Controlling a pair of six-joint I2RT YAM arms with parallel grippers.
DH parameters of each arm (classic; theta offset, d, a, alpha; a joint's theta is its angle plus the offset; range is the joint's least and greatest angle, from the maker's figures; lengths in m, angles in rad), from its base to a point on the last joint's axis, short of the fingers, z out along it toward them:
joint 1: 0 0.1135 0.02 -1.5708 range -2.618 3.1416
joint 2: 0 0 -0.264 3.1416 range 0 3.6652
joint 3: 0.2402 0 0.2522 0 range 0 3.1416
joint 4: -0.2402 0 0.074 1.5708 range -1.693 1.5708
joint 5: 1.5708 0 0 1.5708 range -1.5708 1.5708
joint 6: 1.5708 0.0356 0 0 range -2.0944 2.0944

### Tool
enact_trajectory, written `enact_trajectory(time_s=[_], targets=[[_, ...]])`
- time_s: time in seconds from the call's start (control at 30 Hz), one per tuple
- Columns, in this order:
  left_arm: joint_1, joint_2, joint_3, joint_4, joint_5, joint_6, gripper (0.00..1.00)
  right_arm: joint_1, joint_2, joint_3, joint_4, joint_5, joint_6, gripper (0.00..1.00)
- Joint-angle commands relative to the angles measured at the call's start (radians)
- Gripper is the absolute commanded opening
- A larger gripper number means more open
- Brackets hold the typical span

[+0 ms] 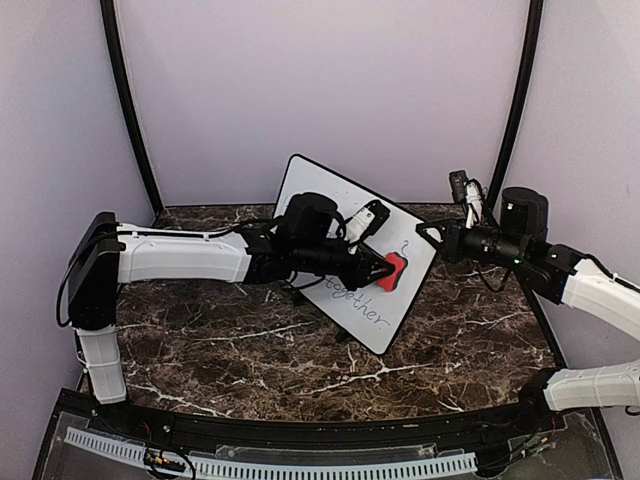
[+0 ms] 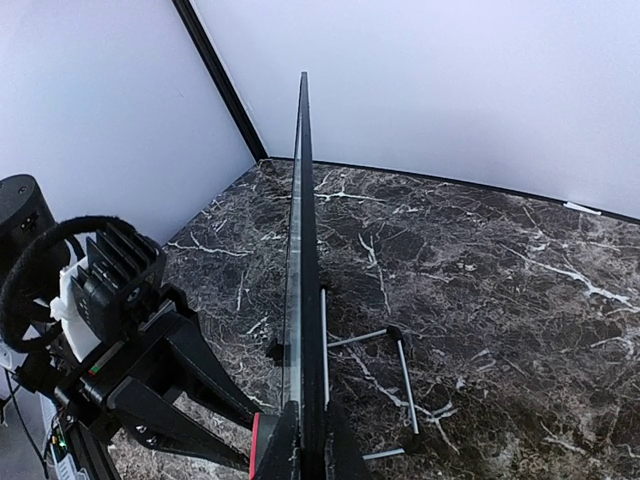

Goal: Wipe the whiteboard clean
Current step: Erase the center of the whiteboard.

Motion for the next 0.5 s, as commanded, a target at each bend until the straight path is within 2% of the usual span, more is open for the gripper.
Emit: enact_trajectory(time_s=[0.0, 0.23, 0.47], targets=[[0.008, 0.02, 0.115, -0.056, -0.077, 0.011, 0.22, 0.046, -0.01, 0.002, -0.047, -0.111, -0.137, 0.0], [0.025, 0.034, 0.181, -0.091, -0.058, 0.025, 0.22, 0.046, -0.009, 0.003, -0.047, -0.113, -0.136, 0.0], [0.027, 0.028, 0.097, -0.098, -0.034, -0.033, 0.22, 0.045, -0.005, 0.004, -0.044, -0.114, -0.139, 0.0]])
